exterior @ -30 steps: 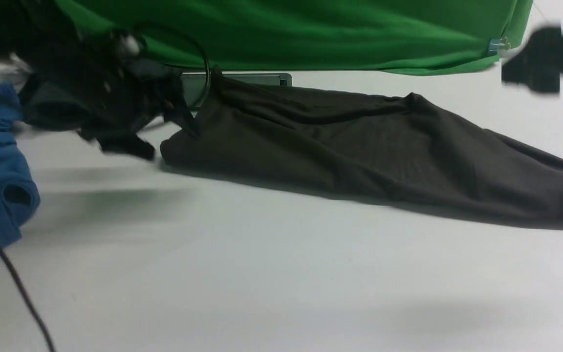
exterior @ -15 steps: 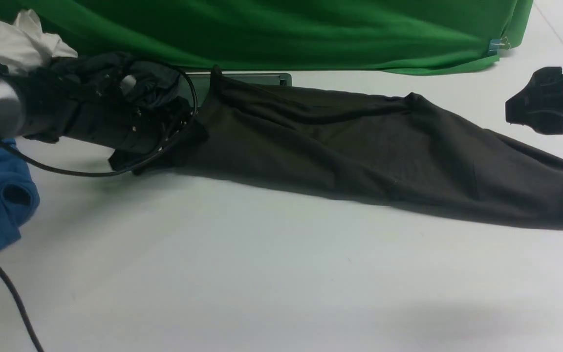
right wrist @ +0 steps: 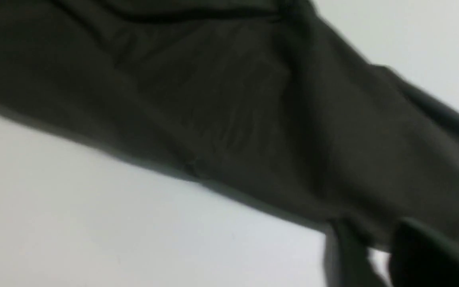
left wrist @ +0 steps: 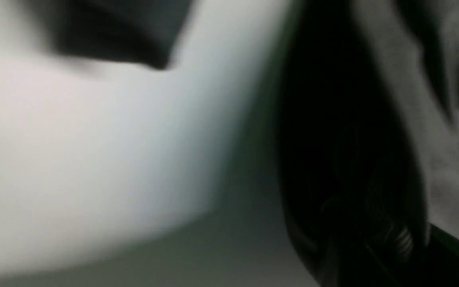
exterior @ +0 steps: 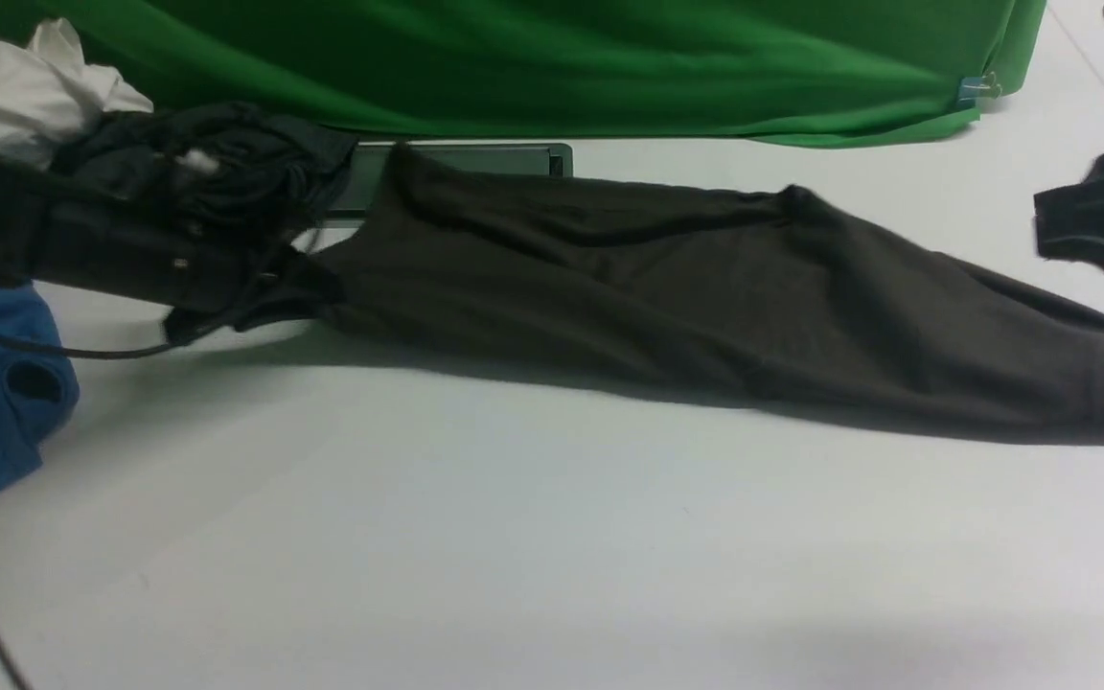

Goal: Fold a long-sleeved shirt on a white desktop.
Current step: 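Grasp the waist and leg ends of the folded dark trousers and straighten them on the table, then fold the garment over onto itself on the table with the left gripper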

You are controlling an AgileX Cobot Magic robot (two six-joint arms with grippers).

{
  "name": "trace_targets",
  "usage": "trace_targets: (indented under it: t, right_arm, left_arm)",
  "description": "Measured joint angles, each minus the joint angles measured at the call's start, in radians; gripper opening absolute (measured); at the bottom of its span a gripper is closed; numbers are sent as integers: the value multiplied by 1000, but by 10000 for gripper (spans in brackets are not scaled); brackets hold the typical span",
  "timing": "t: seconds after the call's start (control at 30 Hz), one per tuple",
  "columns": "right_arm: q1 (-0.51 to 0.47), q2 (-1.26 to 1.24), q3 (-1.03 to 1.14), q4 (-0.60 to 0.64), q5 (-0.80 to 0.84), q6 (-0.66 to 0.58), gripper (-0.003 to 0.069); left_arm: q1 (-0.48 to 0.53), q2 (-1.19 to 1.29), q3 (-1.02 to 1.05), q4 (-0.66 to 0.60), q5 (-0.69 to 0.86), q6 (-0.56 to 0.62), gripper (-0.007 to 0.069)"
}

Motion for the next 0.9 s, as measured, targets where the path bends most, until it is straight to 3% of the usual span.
trace_targets:
  t: [0.1, 0.27, 0.53, 0.67, 0.87, 0.9]
  right_arm:
    - [0, -33, 0, 1, 0, -3, 29]
    - [0, -69, 0, 3, 0, -3, 19]
    - [0, -114, 0, 43, -29, -3, 19]
    - [0, -144, 0, 51, -58, -3, 22]
    - [0, -218, 0, 53, -92, -3, 31]
    - [0, -220, 0, 53, -92, -4, 31]
  left_arm:
    - [66, -88, 76, 1, -2, 55, 113]
    - [116, -179, 140, -26, -5, 164, 113]
    - [68, -240, 8, -207, 20, 204, 113]
    - [-110, -225, -174, -244, -22, 187, 113]
    - [-597, -15, -560, -246, -127, 167, 113]
    - [-611, 6, -571, -246, -129, 167, 113]
